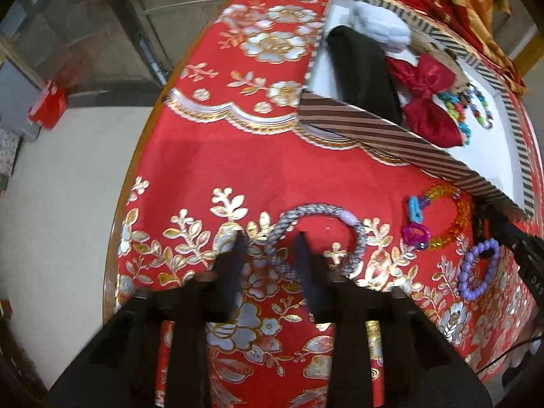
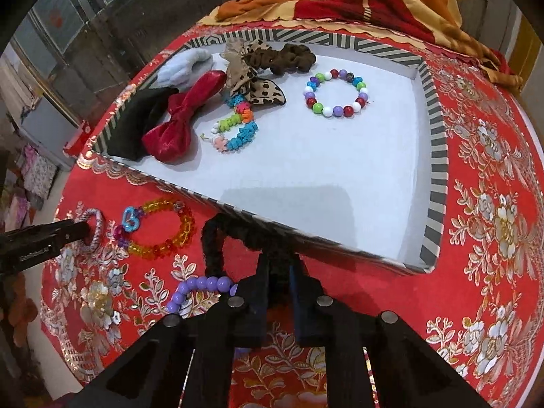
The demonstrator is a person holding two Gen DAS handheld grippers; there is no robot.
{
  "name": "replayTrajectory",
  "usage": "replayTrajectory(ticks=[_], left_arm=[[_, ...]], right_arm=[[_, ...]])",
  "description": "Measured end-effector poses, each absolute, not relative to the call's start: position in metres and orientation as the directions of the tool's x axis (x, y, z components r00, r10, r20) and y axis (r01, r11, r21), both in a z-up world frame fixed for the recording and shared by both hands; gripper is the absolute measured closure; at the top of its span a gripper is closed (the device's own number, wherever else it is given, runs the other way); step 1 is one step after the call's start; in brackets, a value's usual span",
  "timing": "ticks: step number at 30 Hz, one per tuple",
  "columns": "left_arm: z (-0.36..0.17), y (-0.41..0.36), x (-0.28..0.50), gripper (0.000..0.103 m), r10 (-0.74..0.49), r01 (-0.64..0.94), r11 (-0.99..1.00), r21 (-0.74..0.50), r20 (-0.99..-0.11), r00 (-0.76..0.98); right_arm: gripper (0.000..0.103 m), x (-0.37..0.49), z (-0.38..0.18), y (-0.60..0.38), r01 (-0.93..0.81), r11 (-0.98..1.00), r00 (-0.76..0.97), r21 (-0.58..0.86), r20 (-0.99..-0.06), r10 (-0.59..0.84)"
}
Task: Organize jewelry
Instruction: 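Grasp the silver rhinestone bangle with the left tool while the right tool grasps the black scrunchie, then carry the bangle and black scrunchie into the tray and open both tools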
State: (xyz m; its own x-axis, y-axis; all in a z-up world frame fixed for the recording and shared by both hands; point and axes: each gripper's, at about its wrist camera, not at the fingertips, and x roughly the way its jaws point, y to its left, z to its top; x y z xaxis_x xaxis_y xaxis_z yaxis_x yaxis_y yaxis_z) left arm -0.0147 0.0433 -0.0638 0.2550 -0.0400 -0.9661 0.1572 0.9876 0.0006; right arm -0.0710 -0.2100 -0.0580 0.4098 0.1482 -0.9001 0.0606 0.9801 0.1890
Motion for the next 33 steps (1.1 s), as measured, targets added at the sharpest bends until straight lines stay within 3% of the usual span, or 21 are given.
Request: replayTrajectory(ticks=[2,5,18,33], left_arm=[[-0.063,0.041,-0.014,0.094,-0.055,0.17,0.985,-0.012,-0.967,0.25],[-0.062,0.044,-0.014,0.095,-0.097,0.177,0.983,-0.055,-0.967,0.235],[-0.019,0.059,-0.024,0.096,-0.19,0.216,0.968,-0.132,-0.942,0.278],[0.024,-0.008,-0.013,0.096,-0.243,0.345,0.931,-0.121,-0.91,0.336]], right_arm=[[0.094,-0.077,-0.049,-0.212,0.059,0.976,0.428,0.21,-0.888,0.165],[0.095,-0.085,-0.032,-0.213,0.04,0.975,0.458,0.218,-0.872,0.176],[0.095,-0.105,0.027,-0.225,0.046,0.958,0.559,0.282,-0.802,0.209],[0.095,-0.09,0.044,-0.246,0.09,0.962,0.585,0.258,-0.796,0.158]])
